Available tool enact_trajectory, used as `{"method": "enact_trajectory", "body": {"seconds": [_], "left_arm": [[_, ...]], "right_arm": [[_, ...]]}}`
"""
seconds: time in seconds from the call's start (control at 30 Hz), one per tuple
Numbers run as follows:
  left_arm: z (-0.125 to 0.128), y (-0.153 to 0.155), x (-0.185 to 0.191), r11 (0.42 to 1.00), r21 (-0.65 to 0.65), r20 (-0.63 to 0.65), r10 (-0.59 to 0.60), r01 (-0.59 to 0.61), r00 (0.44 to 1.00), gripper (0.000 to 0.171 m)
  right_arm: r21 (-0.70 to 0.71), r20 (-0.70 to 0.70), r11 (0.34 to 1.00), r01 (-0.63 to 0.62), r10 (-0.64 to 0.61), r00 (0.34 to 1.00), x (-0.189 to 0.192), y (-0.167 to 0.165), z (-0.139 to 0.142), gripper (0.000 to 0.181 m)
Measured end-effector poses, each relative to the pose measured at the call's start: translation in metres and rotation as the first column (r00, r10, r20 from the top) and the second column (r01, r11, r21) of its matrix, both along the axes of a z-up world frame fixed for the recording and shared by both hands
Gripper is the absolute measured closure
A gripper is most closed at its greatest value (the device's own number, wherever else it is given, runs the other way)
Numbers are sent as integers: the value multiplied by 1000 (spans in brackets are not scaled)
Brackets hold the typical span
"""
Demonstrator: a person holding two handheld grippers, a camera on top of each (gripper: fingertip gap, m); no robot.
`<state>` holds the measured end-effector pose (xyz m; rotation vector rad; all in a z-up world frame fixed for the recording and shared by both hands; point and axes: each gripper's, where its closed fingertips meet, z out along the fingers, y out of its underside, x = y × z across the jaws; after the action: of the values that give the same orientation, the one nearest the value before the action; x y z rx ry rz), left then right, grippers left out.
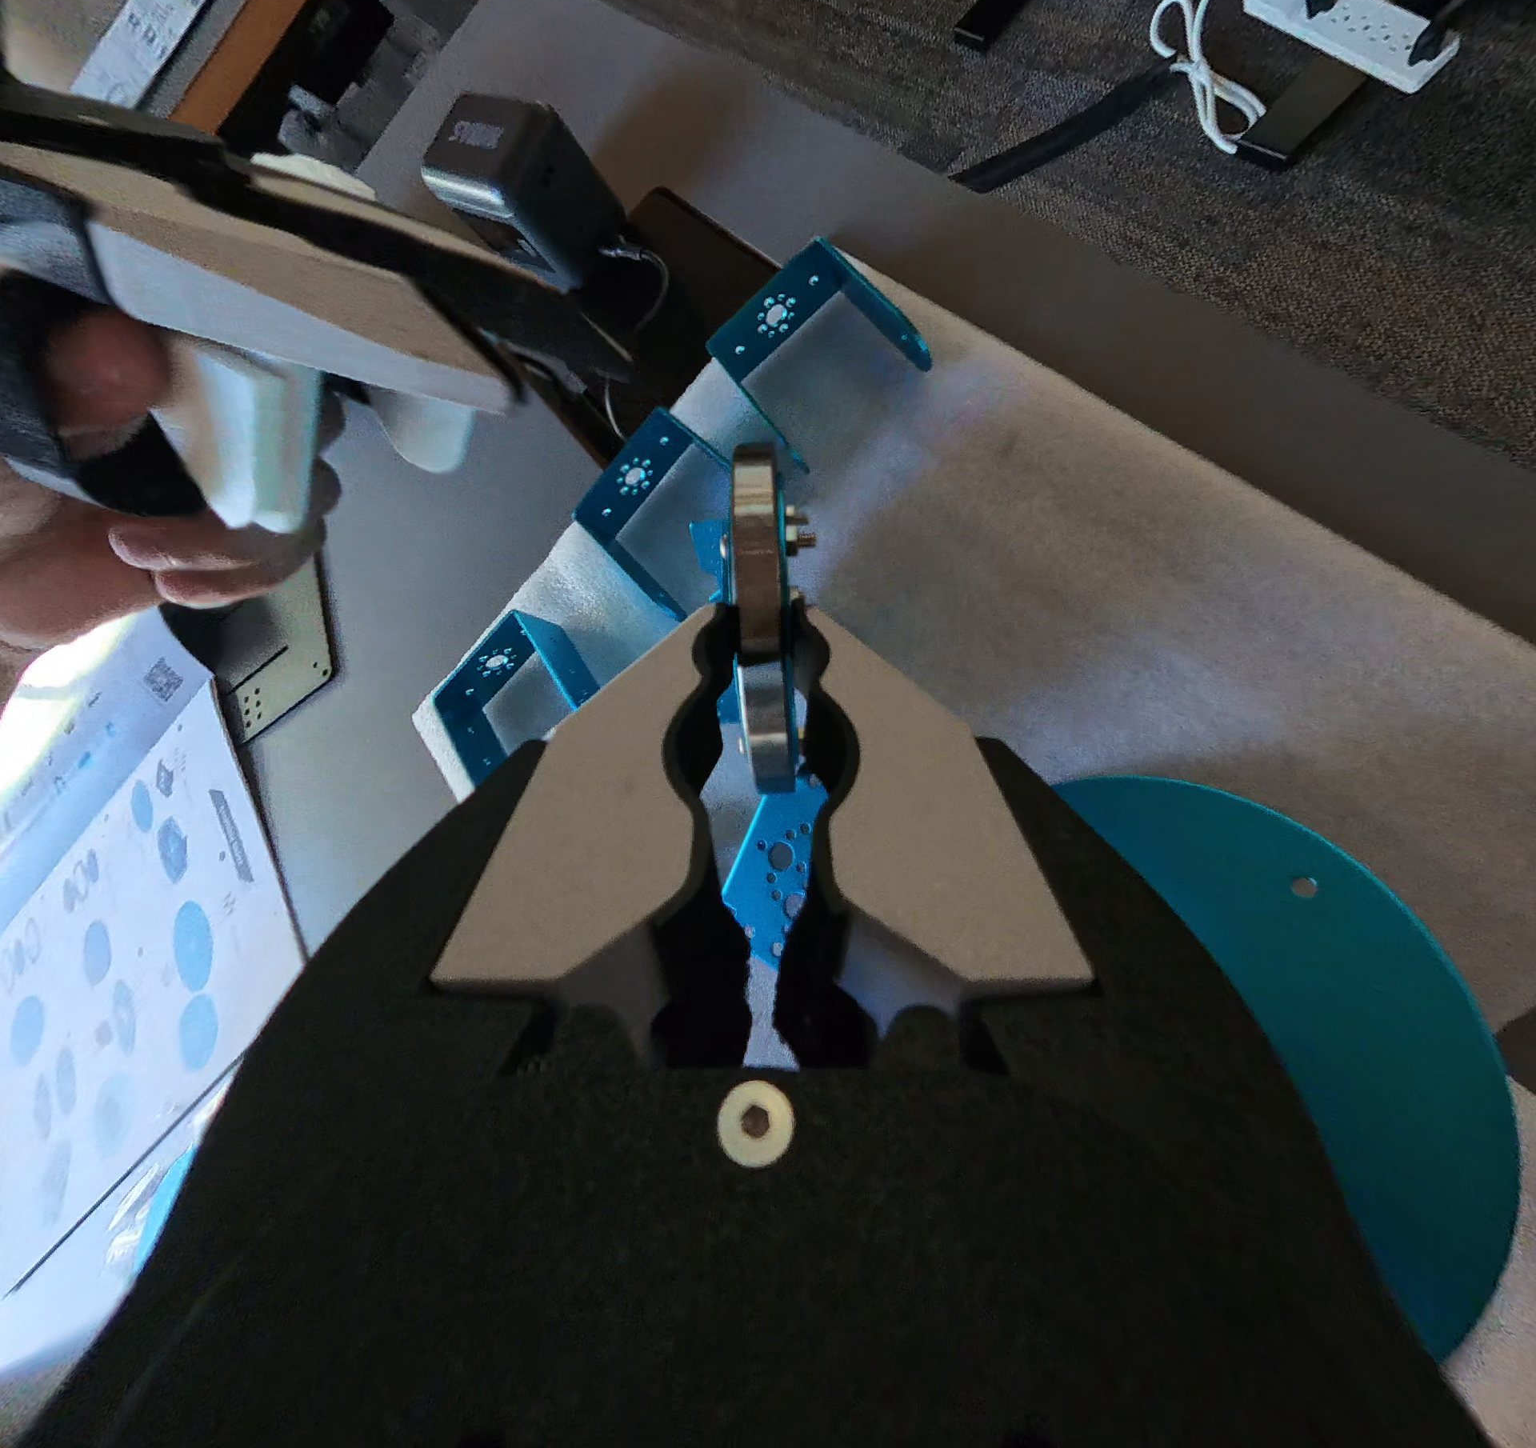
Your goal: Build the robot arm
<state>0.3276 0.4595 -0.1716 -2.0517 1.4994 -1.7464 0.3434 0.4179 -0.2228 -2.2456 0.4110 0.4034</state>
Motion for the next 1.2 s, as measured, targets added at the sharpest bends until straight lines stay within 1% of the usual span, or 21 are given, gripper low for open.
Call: {"method": "enact_trajectory", "body": {"seconds": [0.07,0.13,0.23,0.3,0.37,0.43,0.47,0.53,0.6,0.67,0.73,0.77,0.8,0.87,0.9,0.97,1.07,1.13,1.2], "left_arm": [[7,10,-15,998,64,68,12,-16,998,124],[4,14,-29,997,77,113,4,-12,994,122],[1,-2,-51,998,-12,171,-54,56,984,118],[-4,-15,-66,996,5,200,-92,93,976,116],[-1,-37,-82,990,26,247,-141,139,959,113],[12,-66,-104,978,25,320,-204,207,925,108],[17,-80,-114,975,42,344,-221,220,913,107],[27,-108,-136,968,40,384,-242,246,891,105],[28,-132,-152,971,-10,381,-216,237,899,106],[24,-158,-167,966,-56,372,-215,253,903,106],[12,-178,-179,968,-75,341,-201,240,918,110],[11,-193,-189,954,-106,345,-229,280,910,120],[7,-208,-200,936,-128,342,-268,327,901,141],[-11,-230,-215,919,-156,250,-319,363,914,142],[-22,-241,-223,898,-175,186,-372,403,909,142],[-46,-257,-237,864,-190,67,-462,466,884,142],[-73,-271,-250,817,-188,-65,-565,545,823,144],[-85,-277,-255,783,-179,-138,-619,595,773,145],[-94,-281,-255,766,-164,-195,-642,621,741,145]], "right_arm": [[-5,-26,1000,-17,17,1000,-2,-2,5,170],[5,-65,1000,-24,24,998,-3,-2,11,170],[55,-142,997,-48,56,988,-11,-3,32,170],[114,-203,990,-80,102,974,-23,-9,54,170],[178,-251,977,-114,157,955,-40,-20,79,170],[234,-269,961,-150,212,940,-60,-38,101,170],[254,-266,953,-167,235,935,-71,-48,109,170],[284,-260,939,-194,270,927,-94,-71,119,170],[303,-273,929,-213,299,914,-119,-96,119,170],[323,-312,921,-218,321,894,-142,-120,113,170],[338,-367,920,-198,323,872,-164,-144,101,170],[338,-392,923,-184,316,864,-172,-156,92,170],[342,-413,925,-164,305,858,-179,-168,83,170],[334,-446,933,-132,280,850,-193,-191,64,169],[320,-455,938,-133,275,847,-201,-204,52,170],[262,-465,954,-146,257,847,-218,-228,24,170],[166,-481,968,-186,244,842,-244,-256,-18,168],[136,-473,972,-191,233,850,-251,-265,-35,168],[104,-459,975,-194,220,860,-251,-271,-47,167]]}}
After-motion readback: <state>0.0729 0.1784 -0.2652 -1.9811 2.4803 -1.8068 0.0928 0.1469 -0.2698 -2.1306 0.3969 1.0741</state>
